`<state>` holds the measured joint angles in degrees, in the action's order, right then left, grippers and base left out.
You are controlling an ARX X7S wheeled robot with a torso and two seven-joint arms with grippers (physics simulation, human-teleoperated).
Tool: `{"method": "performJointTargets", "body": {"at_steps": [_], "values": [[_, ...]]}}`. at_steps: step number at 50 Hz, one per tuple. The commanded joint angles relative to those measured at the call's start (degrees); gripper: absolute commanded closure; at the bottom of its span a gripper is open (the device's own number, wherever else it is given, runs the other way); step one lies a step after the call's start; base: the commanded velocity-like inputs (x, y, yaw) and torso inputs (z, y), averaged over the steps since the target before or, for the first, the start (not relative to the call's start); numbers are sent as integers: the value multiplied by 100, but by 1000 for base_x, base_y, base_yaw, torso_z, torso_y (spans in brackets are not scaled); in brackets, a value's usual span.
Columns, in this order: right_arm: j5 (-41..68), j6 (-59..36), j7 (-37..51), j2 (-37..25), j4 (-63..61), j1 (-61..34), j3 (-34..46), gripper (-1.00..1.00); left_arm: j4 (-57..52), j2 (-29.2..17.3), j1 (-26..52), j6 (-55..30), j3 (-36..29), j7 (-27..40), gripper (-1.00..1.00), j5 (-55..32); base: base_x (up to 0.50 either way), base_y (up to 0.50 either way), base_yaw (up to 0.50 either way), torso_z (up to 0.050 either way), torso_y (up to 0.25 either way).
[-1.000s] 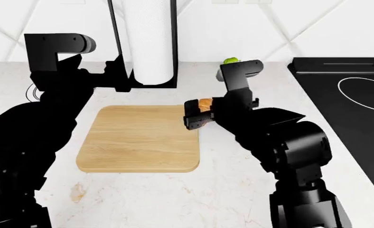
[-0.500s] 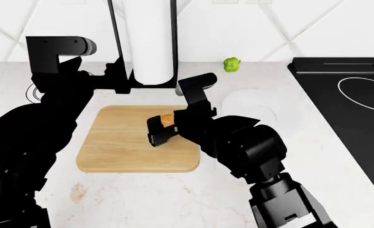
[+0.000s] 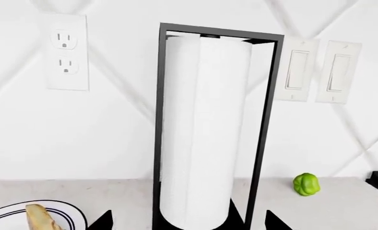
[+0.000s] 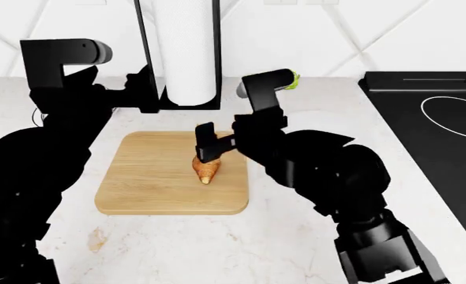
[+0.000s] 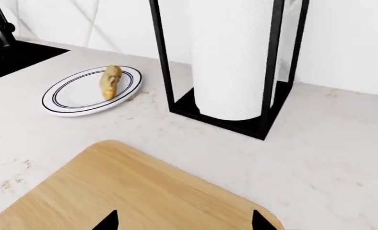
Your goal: From the different types of pastries on the counter, select a croissant and place it on the cutting board. Then retrieve a jar of jam from the cabinet and place it alongside the croissant on the cutting board.
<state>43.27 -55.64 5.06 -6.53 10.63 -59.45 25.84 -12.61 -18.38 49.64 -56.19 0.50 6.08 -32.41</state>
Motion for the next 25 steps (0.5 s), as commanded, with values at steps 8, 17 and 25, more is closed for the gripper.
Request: {"method": "performJointTargets", "body": {"at_steps": [8, 17, 25], "values": [[1465, -1239, 1669, -1224, -2815, 229, -1870, -100, -857, -68, 323, -635, 389, 305, -100, -492, 0, 0, 0, 0, 0], [373, -762, 2010, -2302, -4067, 980, -1463, -100, -1918, -35, 997, -1145, 1018, 695, -100, -1094, 0, 0, 0, 19, 0], [74, -384, 2026, -2475, -4131, 1264, -1473, -100, -2564, 18, 1846, -1799, 1411, 1158, -100, -1664, 0, 0, 0, 48, 0]]}}
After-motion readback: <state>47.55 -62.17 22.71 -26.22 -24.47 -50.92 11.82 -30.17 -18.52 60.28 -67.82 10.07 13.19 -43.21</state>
